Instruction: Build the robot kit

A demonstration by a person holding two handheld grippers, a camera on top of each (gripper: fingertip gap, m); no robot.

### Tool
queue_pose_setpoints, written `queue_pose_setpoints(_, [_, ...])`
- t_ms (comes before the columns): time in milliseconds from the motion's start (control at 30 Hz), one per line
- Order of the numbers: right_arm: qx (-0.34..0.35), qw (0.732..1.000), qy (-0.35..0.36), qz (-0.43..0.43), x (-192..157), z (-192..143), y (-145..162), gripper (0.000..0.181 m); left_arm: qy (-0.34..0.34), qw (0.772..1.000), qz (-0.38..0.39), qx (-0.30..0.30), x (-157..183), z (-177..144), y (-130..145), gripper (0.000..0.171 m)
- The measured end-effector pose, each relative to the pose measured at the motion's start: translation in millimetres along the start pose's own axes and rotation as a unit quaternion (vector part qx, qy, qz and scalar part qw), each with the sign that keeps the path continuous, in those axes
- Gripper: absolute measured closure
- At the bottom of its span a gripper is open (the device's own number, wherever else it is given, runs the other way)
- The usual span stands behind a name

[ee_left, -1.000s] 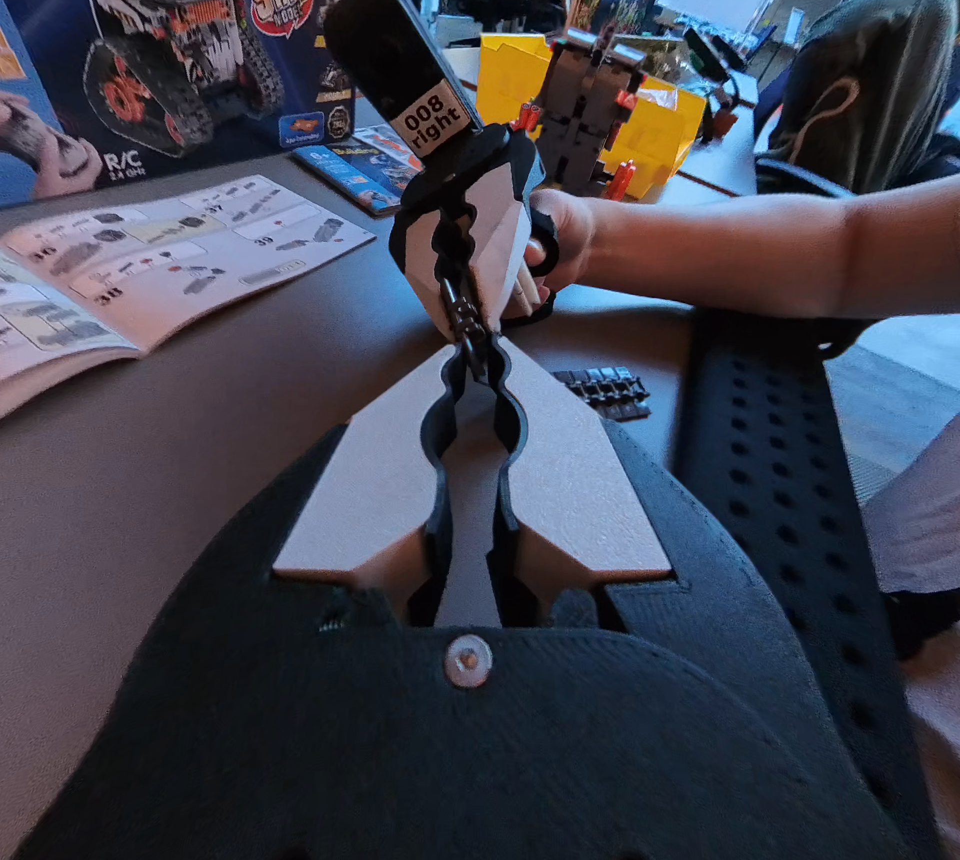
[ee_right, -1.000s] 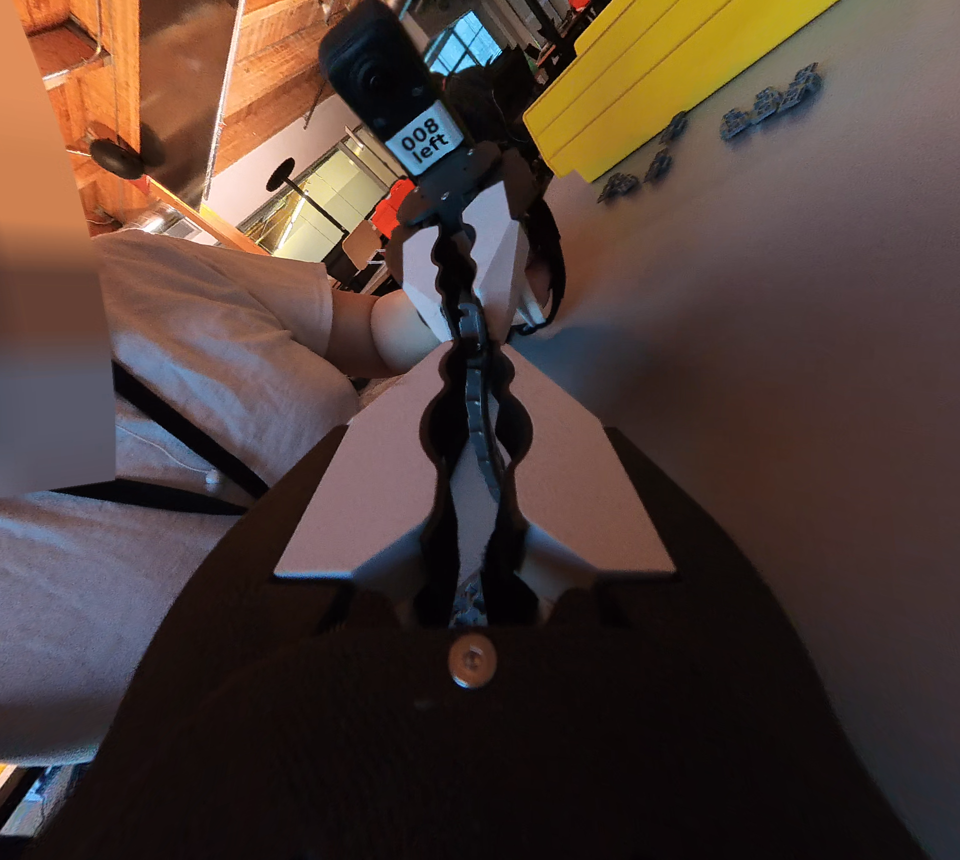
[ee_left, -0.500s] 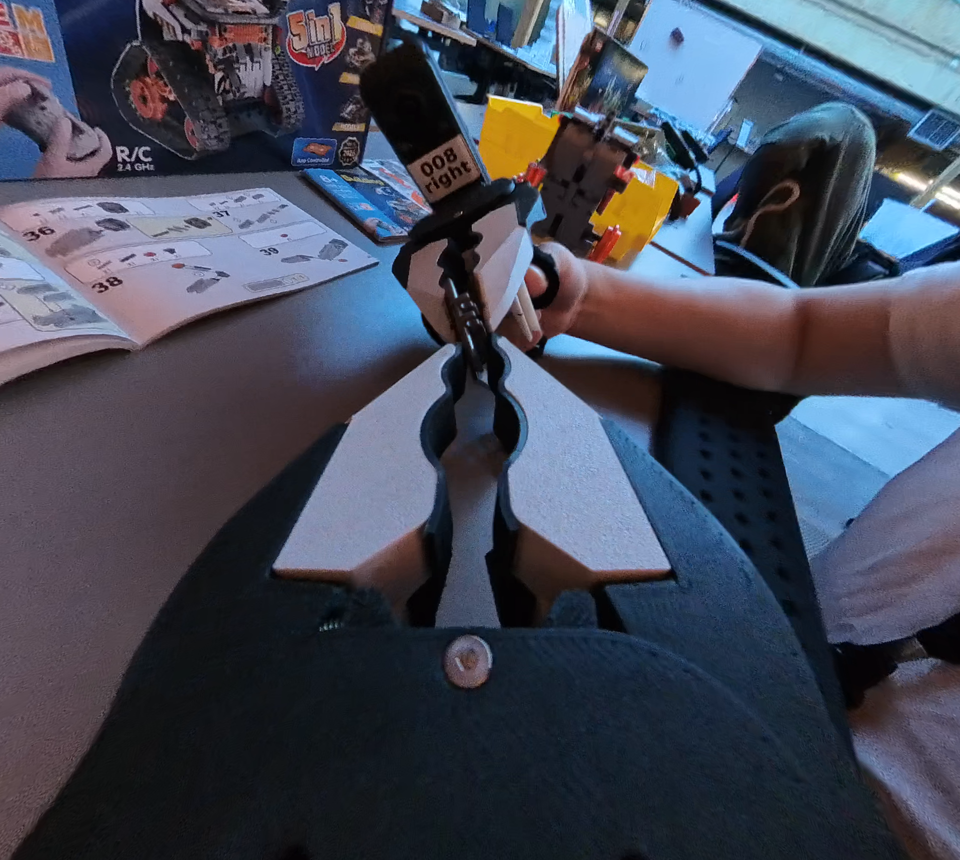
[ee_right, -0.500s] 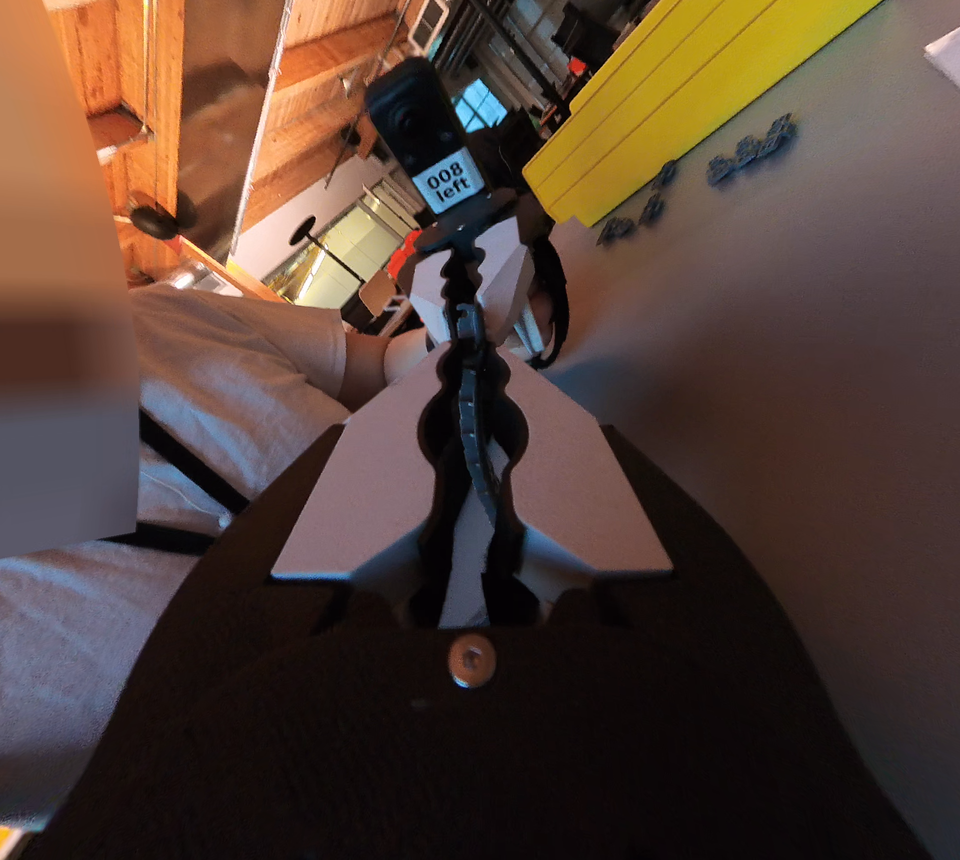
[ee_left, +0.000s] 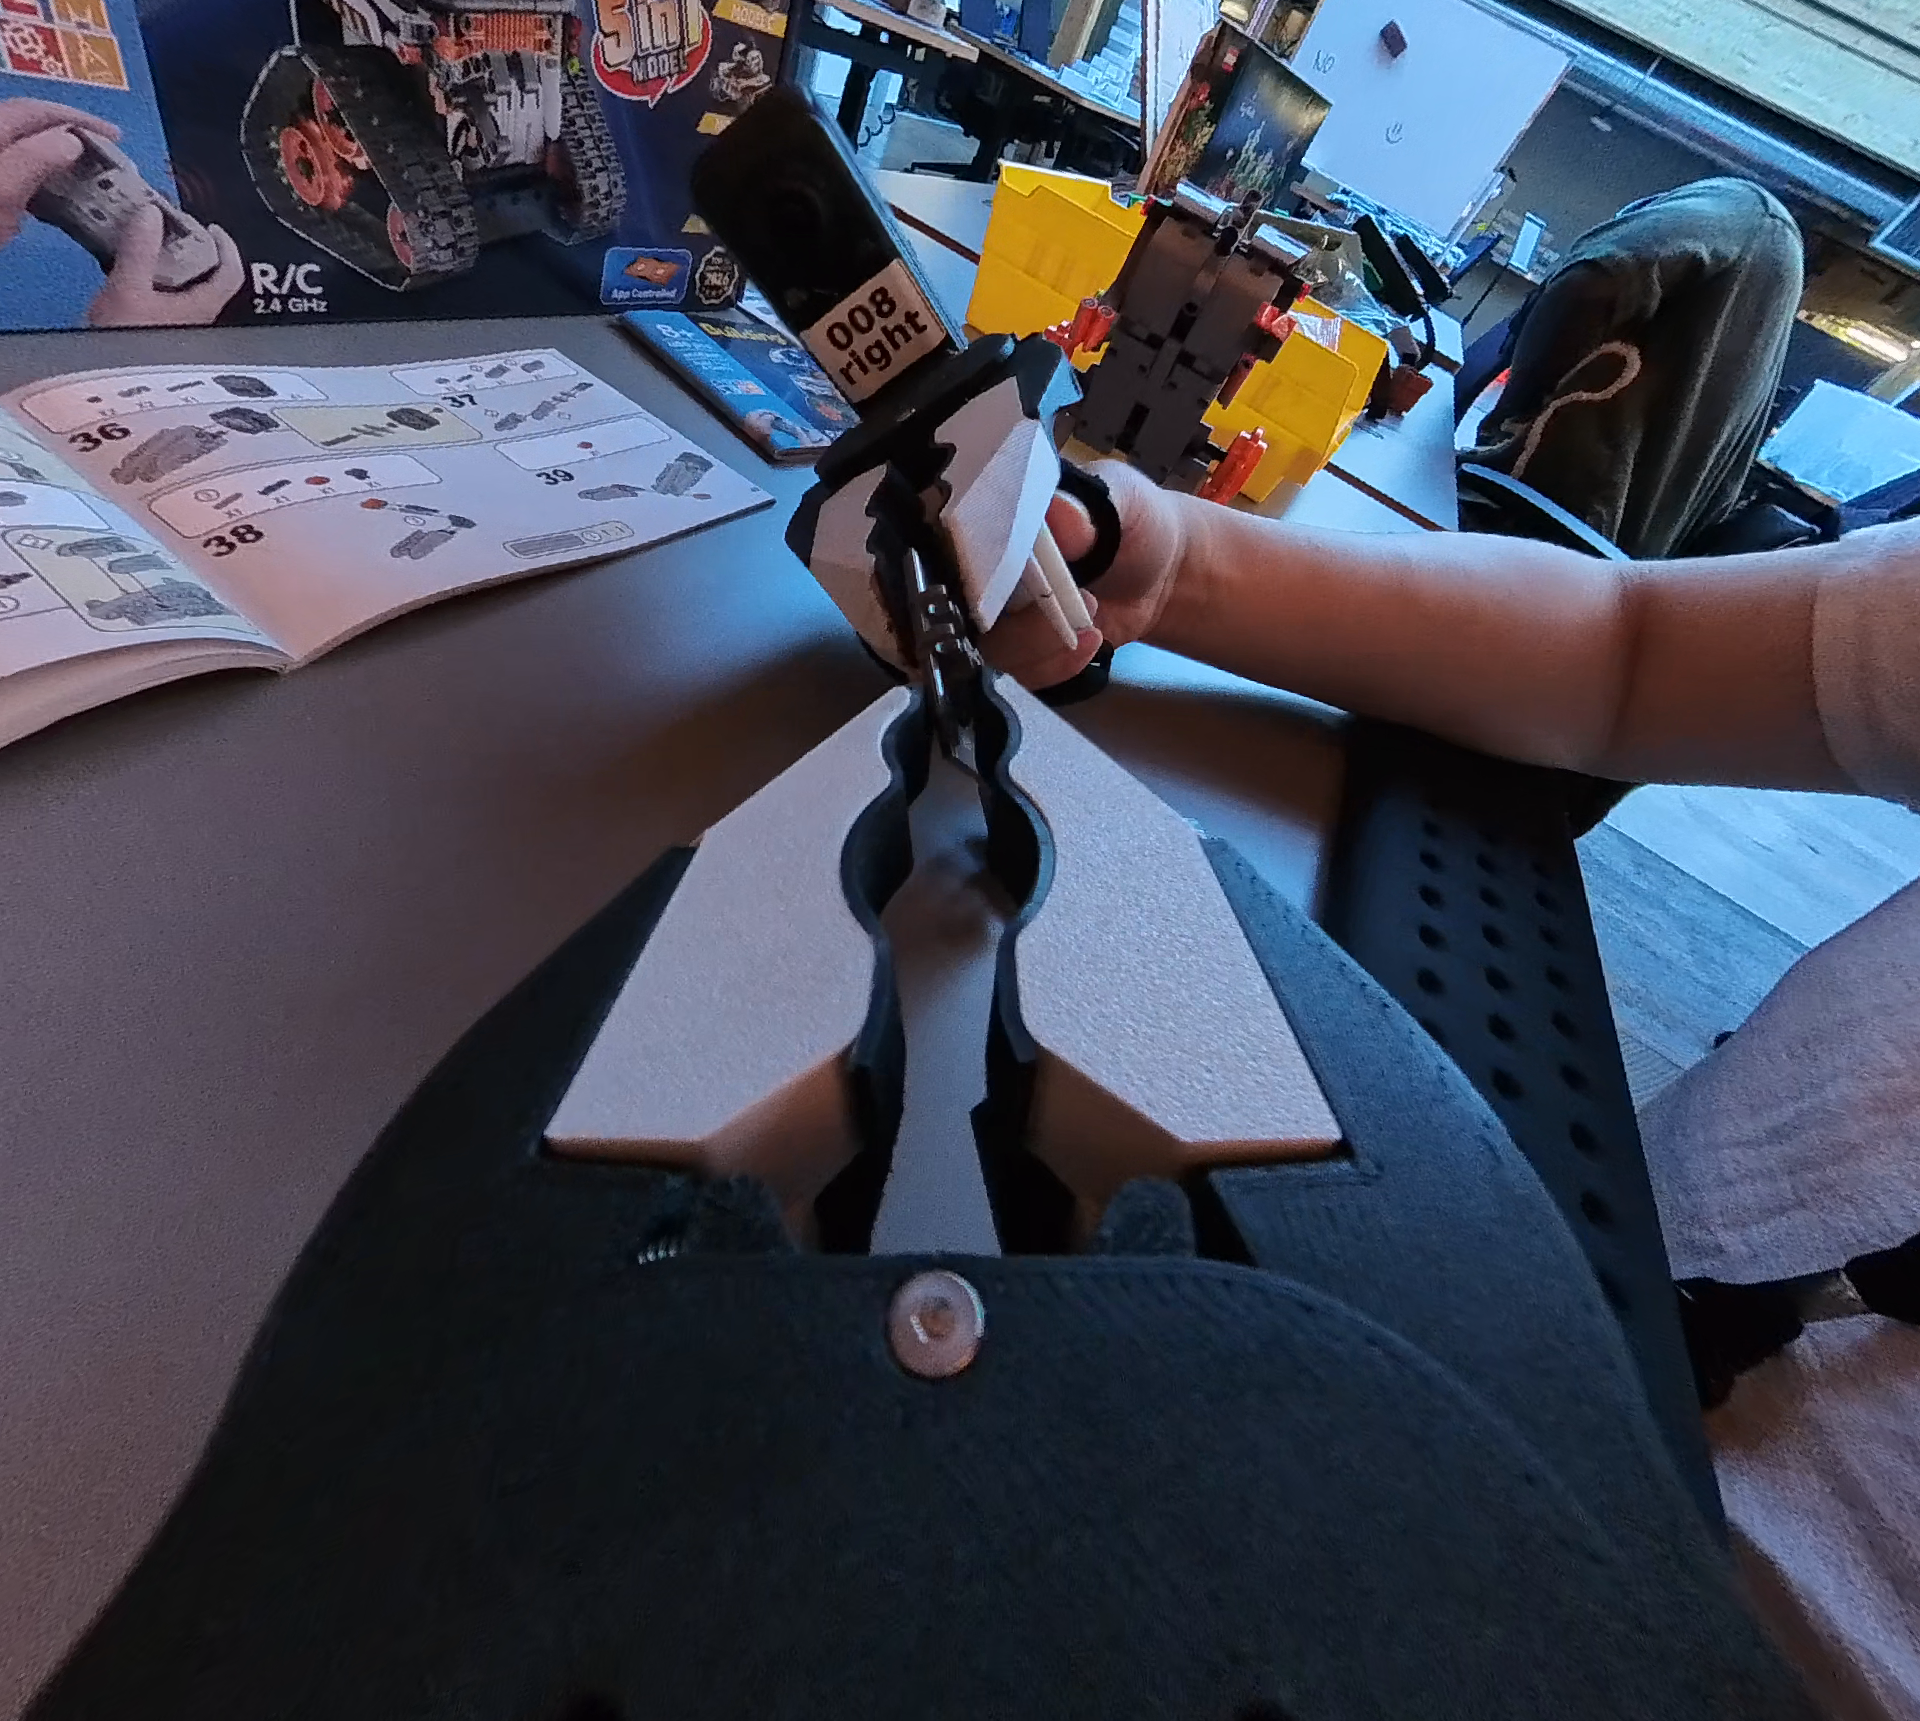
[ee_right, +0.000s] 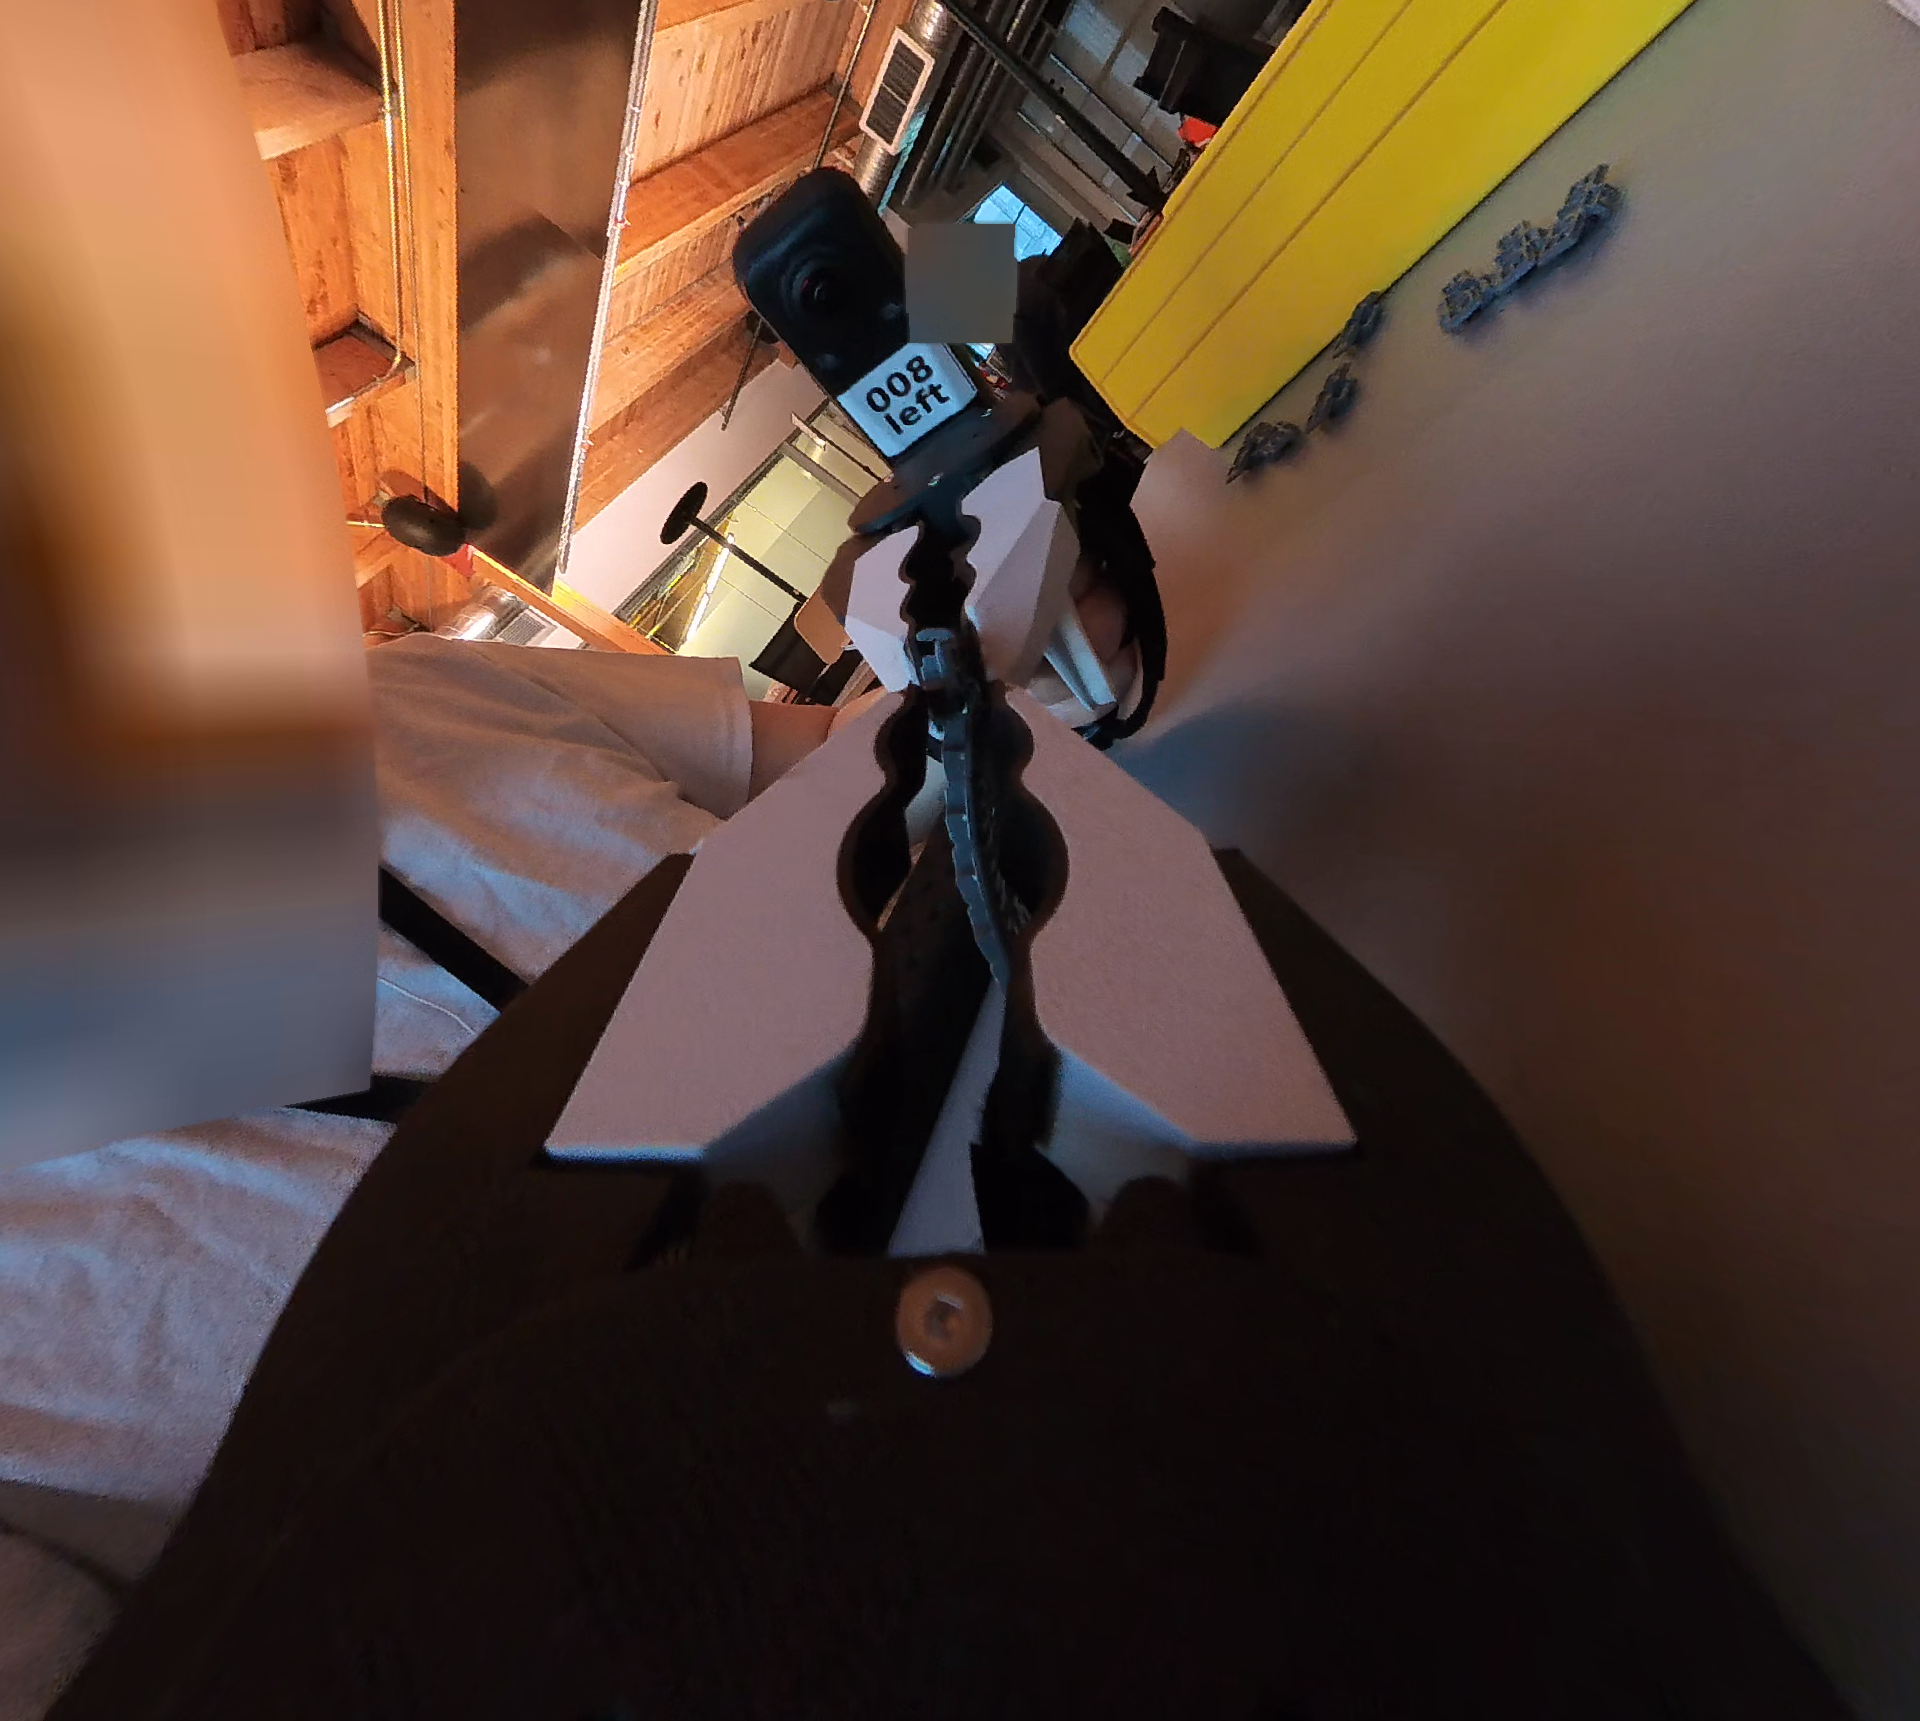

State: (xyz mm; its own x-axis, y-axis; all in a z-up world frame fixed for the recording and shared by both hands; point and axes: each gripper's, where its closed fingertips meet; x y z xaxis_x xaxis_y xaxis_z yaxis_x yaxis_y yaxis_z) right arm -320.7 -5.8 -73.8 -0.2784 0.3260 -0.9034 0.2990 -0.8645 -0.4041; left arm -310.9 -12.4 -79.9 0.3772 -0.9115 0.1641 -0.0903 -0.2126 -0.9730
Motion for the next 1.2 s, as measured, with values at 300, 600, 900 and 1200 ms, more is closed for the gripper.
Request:
queue_pose_setpoints(300, [-0.014, 0.999, -0.015, -0.039, -12.5, 1.3, 5.6, 0.175, 0.028, 0.999, 0.024, 0.019, 13.1, -0.1, -6.5, 0.166])
queue_pose_setpoints(600, [-0.036, 0.998, -0.006, -0.045, -11.5, 3.8, 13.1, 0.175, 0.008, 0.992, 0.128, -0.020, 17.6, -1.2, 0.4, 0.166])
queue_pose_setpoints(900, [-0.045, 0.998, -0.002, -0.041, -9.7, 5.6, 14.9, 0.175, -0.016, 0.974, 0.220, -0.046, 15.2, -2.8, 3.5, 0.166])
queue_pose_setpoints(1200, [-0.017, 0.997, 0.036, -0.072, -0.7, 4.2, 7.4, 0.176, 0.028, 0.999, -0.026, -0.001, 3.1, -3.4, 3.7, 0.158])
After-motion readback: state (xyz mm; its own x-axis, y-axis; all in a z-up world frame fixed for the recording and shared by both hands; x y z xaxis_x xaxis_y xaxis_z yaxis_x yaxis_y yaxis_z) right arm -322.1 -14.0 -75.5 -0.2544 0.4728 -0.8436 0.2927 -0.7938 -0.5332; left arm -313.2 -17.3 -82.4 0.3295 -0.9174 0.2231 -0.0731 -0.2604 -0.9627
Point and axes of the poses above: each gripper's, where its closed fingertips meet, z out along the fingers, y out of its underside, x = y × z across the jaws, and after that the axes turned 12 degrees about z, right-handed
